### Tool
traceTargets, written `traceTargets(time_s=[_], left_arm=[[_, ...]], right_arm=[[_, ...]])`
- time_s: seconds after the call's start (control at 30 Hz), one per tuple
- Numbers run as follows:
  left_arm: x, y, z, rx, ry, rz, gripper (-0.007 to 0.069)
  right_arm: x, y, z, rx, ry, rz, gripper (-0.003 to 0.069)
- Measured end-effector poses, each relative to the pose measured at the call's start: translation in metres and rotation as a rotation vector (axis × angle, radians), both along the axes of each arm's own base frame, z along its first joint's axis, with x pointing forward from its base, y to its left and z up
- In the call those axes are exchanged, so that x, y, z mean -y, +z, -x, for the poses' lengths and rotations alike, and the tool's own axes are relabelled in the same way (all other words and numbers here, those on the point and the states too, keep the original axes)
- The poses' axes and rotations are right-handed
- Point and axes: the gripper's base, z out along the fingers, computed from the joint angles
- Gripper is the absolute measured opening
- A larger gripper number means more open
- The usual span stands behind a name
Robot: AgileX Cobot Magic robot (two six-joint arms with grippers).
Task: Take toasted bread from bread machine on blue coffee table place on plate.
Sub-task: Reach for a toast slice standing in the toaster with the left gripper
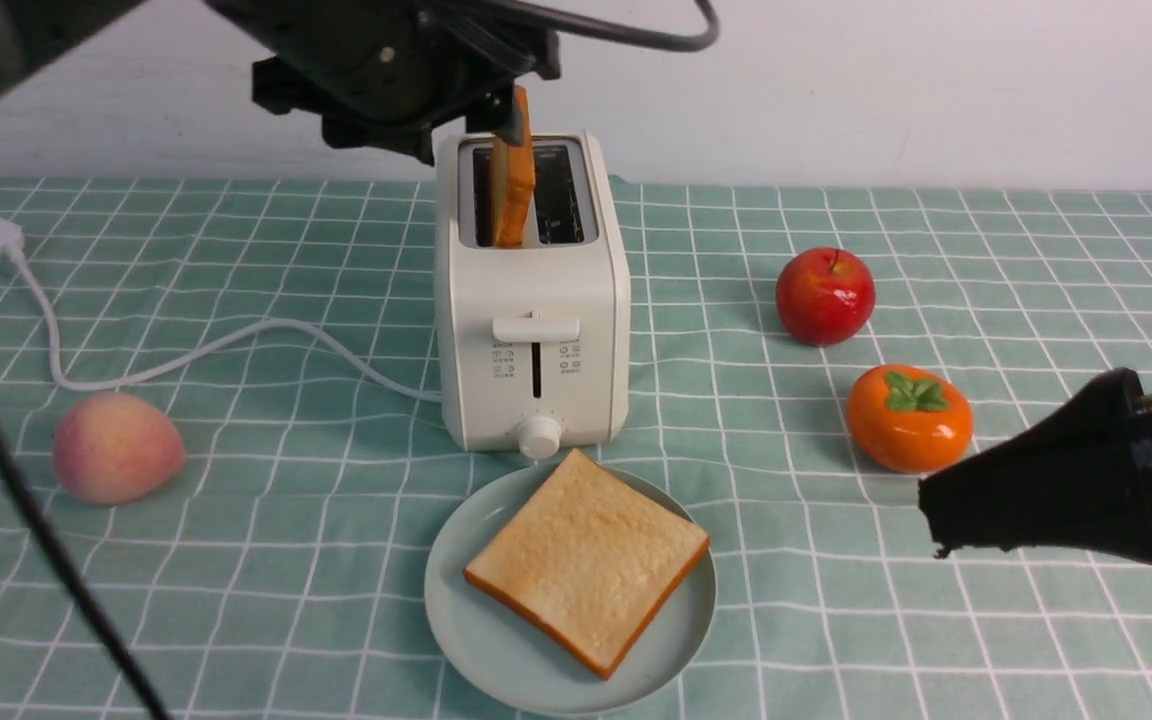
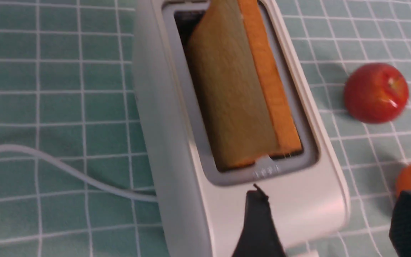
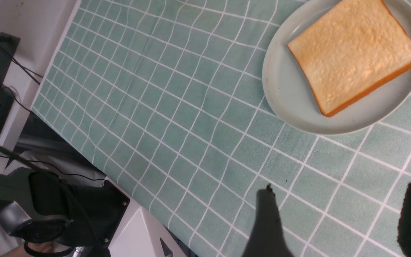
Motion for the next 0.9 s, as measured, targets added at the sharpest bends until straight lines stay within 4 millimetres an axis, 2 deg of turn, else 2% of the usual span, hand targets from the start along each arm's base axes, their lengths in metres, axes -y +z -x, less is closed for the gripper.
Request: traceTargets(time_s=[0.03, 0.1, 0.13, 0.27, 0.37, 0.47, 0.57, 0.63, 0.67, 0.77, 0.8, 0.83, 0.9], left_arm=[[0.008, -0.007, -0.011, 0.016, 0.028, -0.035, 0.0469], [0.014, -0.013, -0.02, 0.021, 0.052, -0.048, 0.0468], [0.022, -0.026, -0.033, 0.026, 0.07, -0.073, 0.0466], [0.03, -0.059, -0.058, 0.02, 0.106, -0.124, 0.0454], [0.032, -0.075, -0.066, 0.004, 0.127, -0.145, 0.0425], [0.032, -0.076, -0.067, 0.003, 0.14, -0.138, 0.0356], [0.031, -0.067, -0.064, 0.02, 0.144, -0.125, 0.0257], [0.026, -0.05, -0.058, 0.047, 0.149, -0.118, 0.0122], [0.024, -0.043, -0.054, 0.06, 0.151, -0.121, 0.0102], [0.009, -0.001, -0.034, 0.13, 0.153, -0.154, 0.0102], [0.008, 0.002, -0.032, 0.132, 0.155, -0.152, 0.0102], [-0.005, 0.031, -0.013, 0.167, 0.162, -0.18, 0.0101], [-0.022, 0.063, 0.012, 0.193, 0.183, -0.195, 0.0101]], right_arm=[[0.0, 0.0, 0.0, 0.0, 0.0, 0.001, 0.047], [0.0, 0.0, 0.0, 0.0, 0.0, 0.001, 0.047], [0.0, 0.0, 0.0, 0.0, 0.0, 0.002, 0.047], [0.0, 0.0, 0.0, 0.0, 0.0, 0.002, 0.047], [0.0, 0.0, 0.0, -0.002, 0.003, 0.003, 0.047], [0.0, -0.001, 0.001, -0.004, 0.006, 0.006, 0.047], [0.0, -0.001, 0.001, -0.005, 0.007, 0.006, 0.047], [0.0, -0.001, 0.001, -0.005, 0.007, 0.006, 0.047], [0.0, -0.001, 0.001, -0.005, 0.007, 0.006, 0.0468], [0.0, -0.001, 0.001, -0.001, 0.009, 0.008, 0.0466], [0.0, -0.001, 0.001, 0.0, 0.01, 0.009, 0.0466], [0.0, -0.001, 0.001, 0.007, 0.015, 0.017, 0.0466], [0.001, -0.001, 0.001, 0.016, 0.021, 0.029, 0.0466]])
